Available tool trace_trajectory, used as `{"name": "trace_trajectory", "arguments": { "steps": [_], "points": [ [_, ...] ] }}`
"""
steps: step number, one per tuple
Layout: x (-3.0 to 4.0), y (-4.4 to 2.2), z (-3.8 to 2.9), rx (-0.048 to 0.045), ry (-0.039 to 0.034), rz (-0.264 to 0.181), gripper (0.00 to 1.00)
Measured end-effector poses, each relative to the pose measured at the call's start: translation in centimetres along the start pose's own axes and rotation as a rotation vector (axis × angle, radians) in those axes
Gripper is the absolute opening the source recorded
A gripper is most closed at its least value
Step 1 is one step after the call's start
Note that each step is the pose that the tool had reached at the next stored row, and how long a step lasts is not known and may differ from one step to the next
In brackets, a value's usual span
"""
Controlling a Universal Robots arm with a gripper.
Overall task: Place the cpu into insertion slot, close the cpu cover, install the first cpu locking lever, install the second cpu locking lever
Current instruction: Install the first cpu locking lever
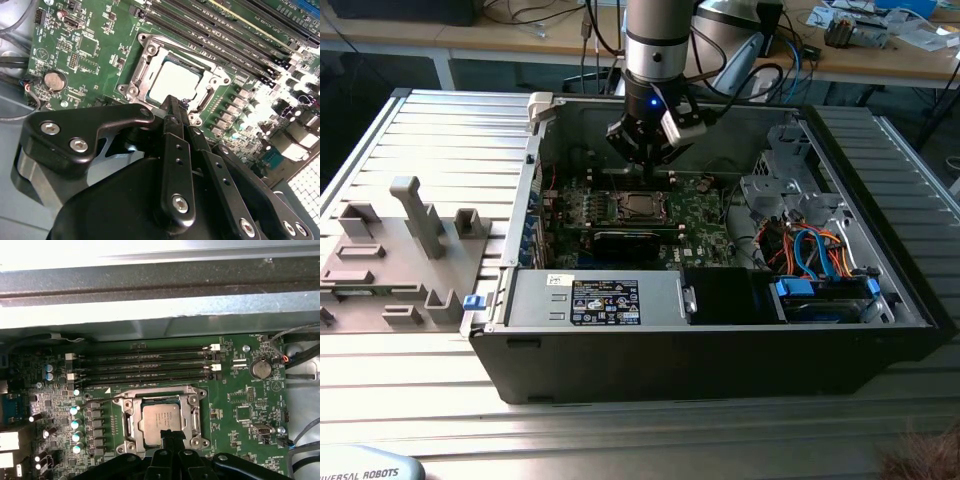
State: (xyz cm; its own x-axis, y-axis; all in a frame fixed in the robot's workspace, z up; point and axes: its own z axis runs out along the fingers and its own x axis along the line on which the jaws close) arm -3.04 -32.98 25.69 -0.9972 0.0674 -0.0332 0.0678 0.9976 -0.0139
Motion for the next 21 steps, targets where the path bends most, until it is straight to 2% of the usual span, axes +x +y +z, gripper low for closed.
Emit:
{"name": "trace_trajectory", "arguments": {
  "steps": [21],
  "points": [
    [0.0,0.0,0.0,-0.002,-0.0009,-0.061,0.11]
  ]
}}
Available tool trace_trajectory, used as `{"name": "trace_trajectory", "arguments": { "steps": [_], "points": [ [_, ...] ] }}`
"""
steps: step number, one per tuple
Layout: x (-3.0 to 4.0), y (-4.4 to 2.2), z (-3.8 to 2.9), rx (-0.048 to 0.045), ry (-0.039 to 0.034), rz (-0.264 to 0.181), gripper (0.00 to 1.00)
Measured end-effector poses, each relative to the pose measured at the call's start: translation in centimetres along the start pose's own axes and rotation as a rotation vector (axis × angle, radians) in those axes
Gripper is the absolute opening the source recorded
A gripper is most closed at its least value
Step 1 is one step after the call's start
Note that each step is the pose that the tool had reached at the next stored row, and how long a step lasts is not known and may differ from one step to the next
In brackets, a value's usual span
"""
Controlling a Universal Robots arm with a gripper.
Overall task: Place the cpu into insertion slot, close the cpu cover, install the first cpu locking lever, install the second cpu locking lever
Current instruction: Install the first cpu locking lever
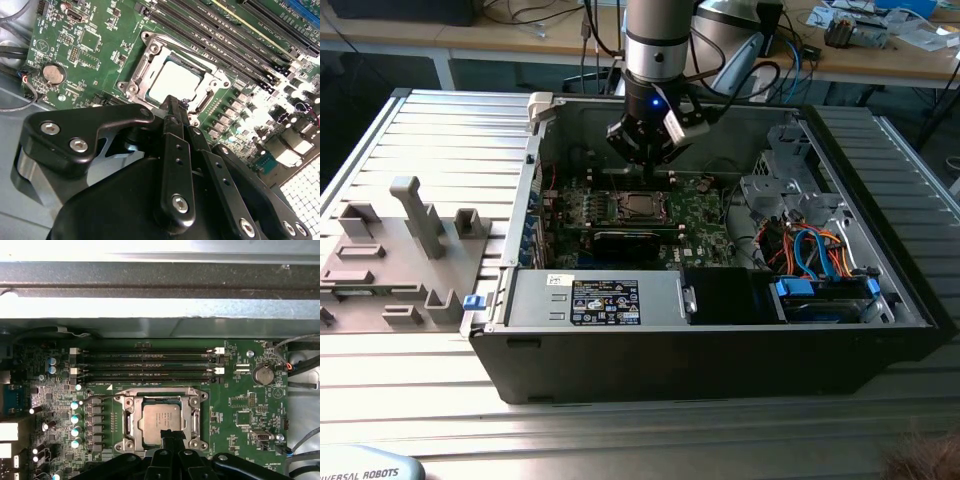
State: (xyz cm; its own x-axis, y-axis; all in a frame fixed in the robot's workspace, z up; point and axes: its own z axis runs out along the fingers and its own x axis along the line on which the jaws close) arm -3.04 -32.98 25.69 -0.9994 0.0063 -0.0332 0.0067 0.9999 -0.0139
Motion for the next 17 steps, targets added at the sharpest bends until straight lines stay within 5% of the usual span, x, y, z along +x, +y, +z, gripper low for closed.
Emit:
{"name": "trace_trajectory", "arguments": {
  "steps": [17],
  "points": [
    [0.0,0.0,0.0,0.0002,-0.0005,-0.035,0.11]
  ]
}}
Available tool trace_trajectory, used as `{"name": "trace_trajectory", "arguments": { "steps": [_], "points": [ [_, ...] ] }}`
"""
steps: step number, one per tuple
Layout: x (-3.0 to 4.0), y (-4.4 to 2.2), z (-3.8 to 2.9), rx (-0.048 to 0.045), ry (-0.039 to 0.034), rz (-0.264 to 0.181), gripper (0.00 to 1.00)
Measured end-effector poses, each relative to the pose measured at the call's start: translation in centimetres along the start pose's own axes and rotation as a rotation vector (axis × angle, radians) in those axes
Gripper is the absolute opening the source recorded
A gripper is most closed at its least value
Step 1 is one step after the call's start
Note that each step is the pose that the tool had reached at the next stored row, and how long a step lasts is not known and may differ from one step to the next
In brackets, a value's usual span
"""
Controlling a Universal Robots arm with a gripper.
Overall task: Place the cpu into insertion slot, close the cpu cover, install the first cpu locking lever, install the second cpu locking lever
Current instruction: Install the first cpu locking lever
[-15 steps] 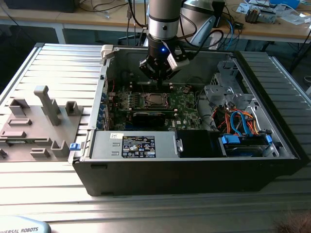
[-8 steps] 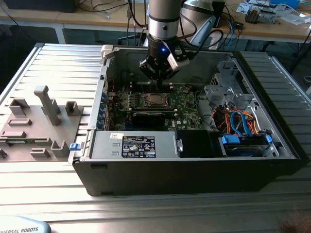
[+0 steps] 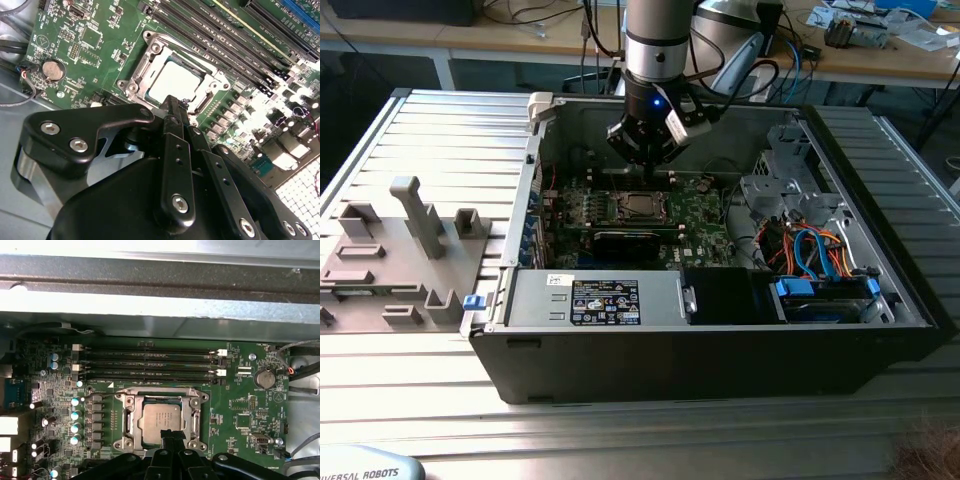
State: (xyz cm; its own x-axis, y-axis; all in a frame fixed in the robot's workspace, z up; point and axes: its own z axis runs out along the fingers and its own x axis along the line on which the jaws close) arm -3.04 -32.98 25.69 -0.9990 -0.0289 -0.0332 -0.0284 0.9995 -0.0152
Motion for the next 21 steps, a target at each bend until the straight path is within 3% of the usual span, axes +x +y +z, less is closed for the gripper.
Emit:
{"name": "trace_trajectory", "arguments": {
  "steps": [21],
  "points": [
    [0.0,0.0,0.0,0.0006,-0.0007,-0.048,0.11]
  ]
}}
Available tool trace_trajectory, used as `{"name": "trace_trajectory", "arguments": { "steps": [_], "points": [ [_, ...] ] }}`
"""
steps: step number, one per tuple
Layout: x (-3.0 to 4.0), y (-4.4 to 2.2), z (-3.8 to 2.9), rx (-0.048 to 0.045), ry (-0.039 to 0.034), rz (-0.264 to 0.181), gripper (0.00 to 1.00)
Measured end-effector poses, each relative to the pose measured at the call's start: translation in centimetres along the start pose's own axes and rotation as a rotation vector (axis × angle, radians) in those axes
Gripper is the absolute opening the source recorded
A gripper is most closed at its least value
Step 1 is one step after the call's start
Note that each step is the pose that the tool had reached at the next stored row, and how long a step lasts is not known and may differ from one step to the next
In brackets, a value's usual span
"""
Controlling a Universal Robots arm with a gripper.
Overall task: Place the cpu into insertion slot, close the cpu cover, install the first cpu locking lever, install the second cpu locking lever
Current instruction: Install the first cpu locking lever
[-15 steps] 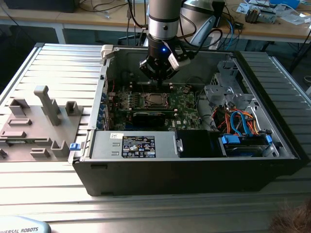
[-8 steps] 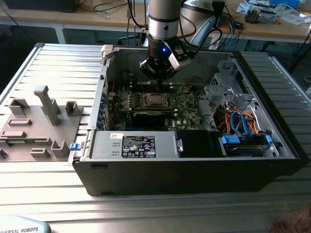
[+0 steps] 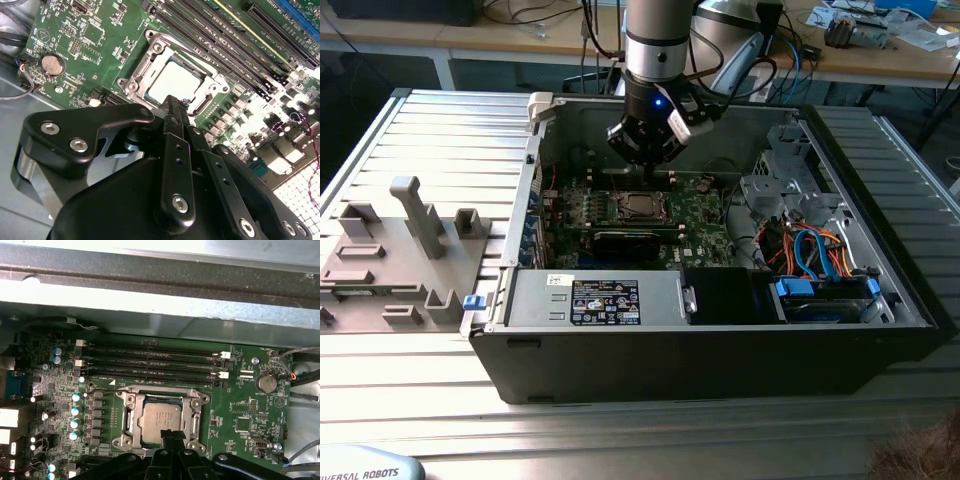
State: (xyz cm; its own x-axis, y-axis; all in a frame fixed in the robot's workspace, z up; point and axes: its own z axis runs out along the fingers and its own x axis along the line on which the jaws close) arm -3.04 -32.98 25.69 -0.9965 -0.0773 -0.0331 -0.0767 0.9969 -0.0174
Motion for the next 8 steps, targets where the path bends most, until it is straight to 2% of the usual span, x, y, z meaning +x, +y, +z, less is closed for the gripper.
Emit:
{"name": "trace_trajectory", "arguments": {
  "steps": [8],
  "points": [
    [0.0,0.0,0.0,0.0009,-0.0002,-0.017,0.11]
  ]
}}
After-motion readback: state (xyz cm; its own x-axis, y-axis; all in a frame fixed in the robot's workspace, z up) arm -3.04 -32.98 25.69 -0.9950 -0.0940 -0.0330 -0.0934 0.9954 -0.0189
